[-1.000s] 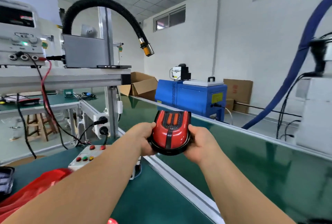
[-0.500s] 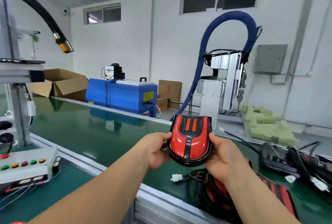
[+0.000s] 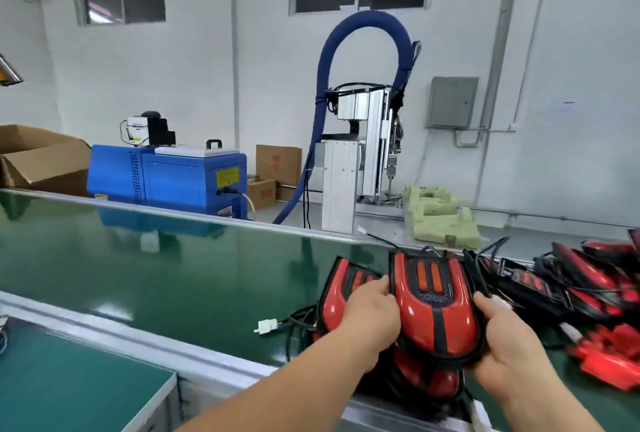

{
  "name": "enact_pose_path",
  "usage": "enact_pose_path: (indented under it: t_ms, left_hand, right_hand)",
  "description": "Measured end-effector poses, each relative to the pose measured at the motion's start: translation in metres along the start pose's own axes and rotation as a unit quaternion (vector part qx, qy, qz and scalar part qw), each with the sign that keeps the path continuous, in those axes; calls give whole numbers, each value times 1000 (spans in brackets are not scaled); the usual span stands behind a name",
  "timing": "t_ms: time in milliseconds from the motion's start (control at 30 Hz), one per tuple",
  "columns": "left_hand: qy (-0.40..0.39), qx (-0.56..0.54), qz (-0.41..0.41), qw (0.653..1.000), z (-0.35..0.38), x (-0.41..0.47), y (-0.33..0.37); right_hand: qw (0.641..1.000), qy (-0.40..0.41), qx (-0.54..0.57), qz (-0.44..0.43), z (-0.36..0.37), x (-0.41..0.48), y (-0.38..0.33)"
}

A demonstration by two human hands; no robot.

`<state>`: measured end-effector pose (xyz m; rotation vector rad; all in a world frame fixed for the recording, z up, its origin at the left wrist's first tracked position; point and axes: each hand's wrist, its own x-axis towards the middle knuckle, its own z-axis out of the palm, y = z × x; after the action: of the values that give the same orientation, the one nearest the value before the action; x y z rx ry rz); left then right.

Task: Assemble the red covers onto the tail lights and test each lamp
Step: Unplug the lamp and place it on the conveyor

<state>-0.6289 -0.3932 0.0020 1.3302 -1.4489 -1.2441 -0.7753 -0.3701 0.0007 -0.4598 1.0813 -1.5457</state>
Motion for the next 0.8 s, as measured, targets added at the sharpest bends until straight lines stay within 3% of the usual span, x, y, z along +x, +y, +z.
enact_pose_path:
  t_ms: [67, 167, 333, 467, 567, 800]
  left_hand:
    - [26, 122, 43, 991, 3, -2, 0]
    - [50, 311, 92, 945, 8, -2, 4]
    - [36, 477, 124, 870, 15, -1, 7]
    - [34, 505, 150, 849, 16, 1, 5]
    - [44, 469, 143, 871, 13, 3, 4]
    - [24, 473, 161, 866, 14, 9, 0]
  right_hand:
    - [1000, 16, -8, 5, -6, 1, 7]
    - [999, 44, -15, 14, -10, 4, 14]
    - [994, 92, -55, 4, -12, 7, 19]
    - [986, 114, -120, -10, -11, 7, 21]
    - [981, 119, -151, -24, -13, 8, 25]
    - [992, 112, -43, 35, -18, 8, 20]
